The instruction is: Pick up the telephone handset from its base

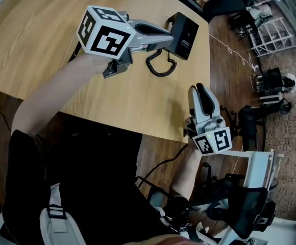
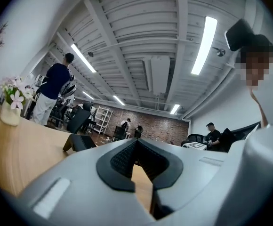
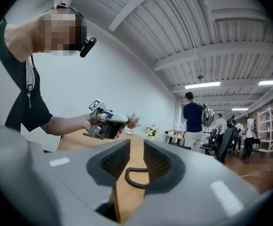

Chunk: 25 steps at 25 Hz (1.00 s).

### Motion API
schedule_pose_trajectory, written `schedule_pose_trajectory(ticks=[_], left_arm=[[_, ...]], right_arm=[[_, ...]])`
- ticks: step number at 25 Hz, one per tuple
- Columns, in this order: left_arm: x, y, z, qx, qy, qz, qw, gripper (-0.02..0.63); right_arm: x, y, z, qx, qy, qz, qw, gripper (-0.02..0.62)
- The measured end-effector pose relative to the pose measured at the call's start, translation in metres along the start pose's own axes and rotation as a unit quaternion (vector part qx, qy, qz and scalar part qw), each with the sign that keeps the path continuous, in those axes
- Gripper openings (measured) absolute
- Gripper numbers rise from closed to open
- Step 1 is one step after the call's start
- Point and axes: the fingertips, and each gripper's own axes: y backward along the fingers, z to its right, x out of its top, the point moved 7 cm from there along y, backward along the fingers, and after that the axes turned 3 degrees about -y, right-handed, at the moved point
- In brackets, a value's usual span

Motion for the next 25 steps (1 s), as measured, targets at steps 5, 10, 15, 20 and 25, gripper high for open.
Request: schedule_pose_trajectory(ticks=[5, 10, 15, 20, 25], left_arm=[[0.011, -0.017, -0.062, 0.042, 0.056, -0.011, 0.9975, 0.002], [-0.015, -0.035, -0.134, 0.093, 0.135, -0.011, 0.9864, 0.094], [-0.043, -0.054, -0.166, 0.100, 0.173, -0.022, 0.9796, 0.156], [-0.059, -0.081, -0.177, 0.100, 0.157, -0.063, 0.9805, 0.160], [-0.057, -0.100, -0.178, 0.102, 0.132, -0.092, 0.9816, 0.178]], right_arm=[[0.013, -0.043, 0.029, 0.003, -0.006, -0.001, 1.000, 0.092], [0.008, -0.082, 0.069, -0.057, -0.015, 0.010, 0.998, 0.092], [-0.003, -0.104, 0.116, -0.114, -0.019, 0.021, 0.993, 0.092], [-0.021, -0.125, 0.137, -0.127, 0.017, 0.025, 0.991, 0.092], [-0.040, -0.126, 0.141, -0.118, 0.017, 0.010, 0.993, 0.092]])
